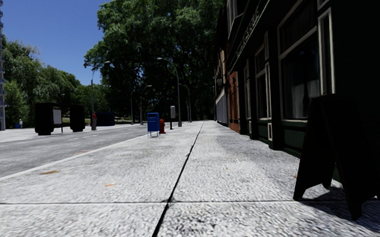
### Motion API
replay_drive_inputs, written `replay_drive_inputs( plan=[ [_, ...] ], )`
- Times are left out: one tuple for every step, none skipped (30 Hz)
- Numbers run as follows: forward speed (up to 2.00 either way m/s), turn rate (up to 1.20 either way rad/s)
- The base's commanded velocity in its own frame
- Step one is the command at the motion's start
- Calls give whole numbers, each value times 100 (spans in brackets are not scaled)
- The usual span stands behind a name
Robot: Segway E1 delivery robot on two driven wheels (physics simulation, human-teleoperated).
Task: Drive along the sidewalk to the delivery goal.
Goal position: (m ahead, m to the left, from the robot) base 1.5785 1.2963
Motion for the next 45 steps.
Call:
replay_drive_inputs(
  plan=[
    [72, 0],
    [72, 0],
    [72, 0],
    [73, 0],
    [73, 0],
    [73, 0],
    [73, 60],
    [73, 60],
    [73, 120],
    [73, 120],
    [73, 120],
    [73, 120],
    [66, 120],
    [66, 120],
    [55, 120],
    [50, 120],
    [48, 120],
    [48, 120],
    [48, 120],
    [48, 120],
    [48, 120],
    [48, 120],
    [48, 120],
    [48, 120],
    [48, 120],
    [48, 120],
    [48, 120],
    [48, 120],
    [48, 120],
    [48, 120],
    [48, 120],
    [48, 118],
    [48, 117],
    [48, 116],
    [48, 116],
    [48, 115],
    [48, 114],
    [47, 114],
    [47, 114],
    [47, 114],
    [47, 114],
    [47, 114],
    [55, 113],
    [69, 113],
    [78, 113]
  ],
)
